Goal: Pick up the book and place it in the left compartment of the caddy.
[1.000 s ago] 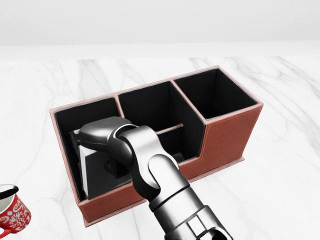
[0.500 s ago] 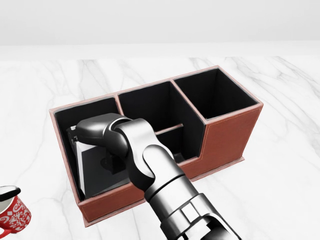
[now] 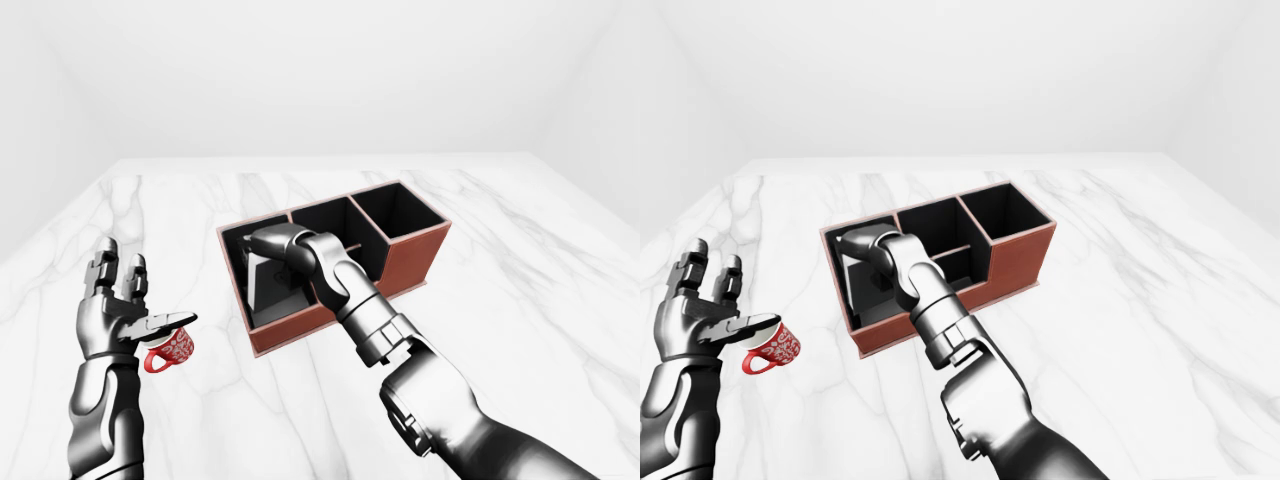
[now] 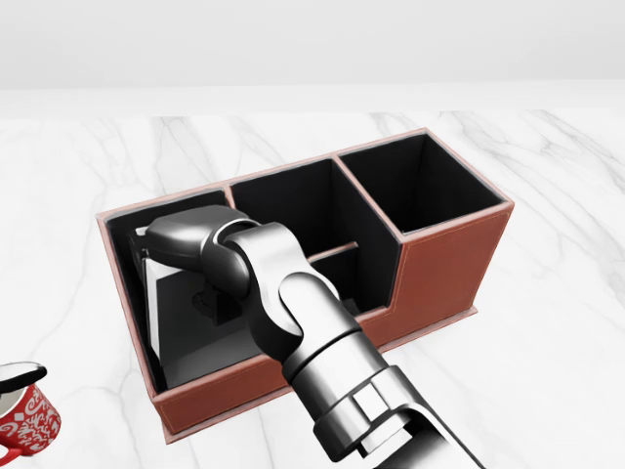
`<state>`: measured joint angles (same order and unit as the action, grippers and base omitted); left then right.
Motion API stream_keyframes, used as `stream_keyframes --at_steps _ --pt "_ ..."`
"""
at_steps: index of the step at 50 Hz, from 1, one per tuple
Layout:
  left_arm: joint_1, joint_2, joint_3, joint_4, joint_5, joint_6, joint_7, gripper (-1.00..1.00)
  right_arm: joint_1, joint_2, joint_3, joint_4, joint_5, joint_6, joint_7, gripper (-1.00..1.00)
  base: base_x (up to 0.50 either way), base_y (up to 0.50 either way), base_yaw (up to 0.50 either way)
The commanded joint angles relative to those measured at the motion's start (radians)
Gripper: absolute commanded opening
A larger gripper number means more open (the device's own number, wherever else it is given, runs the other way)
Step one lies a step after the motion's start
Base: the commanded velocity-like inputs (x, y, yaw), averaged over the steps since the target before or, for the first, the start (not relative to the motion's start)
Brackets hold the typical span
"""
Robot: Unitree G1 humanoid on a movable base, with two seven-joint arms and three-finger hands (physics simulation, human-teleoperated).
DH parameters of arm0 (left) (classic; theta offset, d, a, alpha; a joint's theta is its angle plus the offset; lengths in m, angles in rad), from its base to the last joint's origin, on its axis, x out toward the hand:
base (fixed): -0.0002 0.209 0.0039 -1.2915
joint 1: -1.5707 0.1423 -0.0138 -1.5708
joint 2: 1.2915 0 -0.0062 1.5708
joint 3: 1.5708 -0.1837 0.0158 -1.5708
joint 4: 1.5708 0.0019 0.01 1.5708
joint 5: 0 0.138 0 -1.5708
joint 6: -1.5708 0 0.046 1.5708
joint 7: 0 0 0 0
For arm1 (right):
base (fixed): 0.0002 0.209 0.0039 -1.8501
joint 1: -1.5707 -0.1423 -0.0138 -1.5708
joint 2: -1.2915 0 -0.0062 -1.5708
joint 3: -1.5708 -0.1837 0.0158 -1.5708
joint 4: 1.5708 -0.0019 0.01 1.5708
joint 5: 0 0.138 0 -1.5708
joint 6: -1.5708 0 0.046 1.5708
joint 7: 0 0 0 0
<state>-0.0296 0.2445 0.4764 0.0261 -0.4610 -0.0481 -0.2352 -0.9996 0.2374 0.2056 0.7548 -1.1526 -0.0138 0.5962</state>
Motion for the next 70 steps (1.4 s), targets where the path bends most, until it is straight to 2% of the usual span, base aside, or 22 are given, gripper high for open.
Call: stream_keyframes --at_steps 1,22,40,54,70 --pt "0.002 -0.003 -0.003 0.007 0.0 -0.009 -0.006 1.0 0.0 0.004 -0.01 0.026 0.011 -0.017 -0.071 -1.0 0.0 0.0 0.0" --pt "0.009 -0.006 0.0 0.041 -0.012 -0.039 -0.021 1.0 0.008 0.006 -0.01 0.119 -0.004 -0.05 -0.192 -1.0 0.0 0.0 0.0" --pt "0.009 -0.005 -0.006 0.059 -0.019 -0.039 -0.027 1.0 -0.004 0.006 -0.008 0.208 -0.004 -0.074 -0.263 -1.0 0.0 0.0 0.0" --pt "0.012 -0.008 -0.008 0.071 -0.023 -0.039 -0.034 1.0 -0.017 0.007 -0.011 0.305 -0.004 -0.074 -0.326 -1.0 0.0 0.0 0.0" --pt "0.017 -0.01 -0.007 0.084 -0.03 -0.039 -0.04 1.0 -0.015 0.015 -0.008 0.339 -0.007 -0.074 -0.353 -1.0 0.0 0.0 0.0"
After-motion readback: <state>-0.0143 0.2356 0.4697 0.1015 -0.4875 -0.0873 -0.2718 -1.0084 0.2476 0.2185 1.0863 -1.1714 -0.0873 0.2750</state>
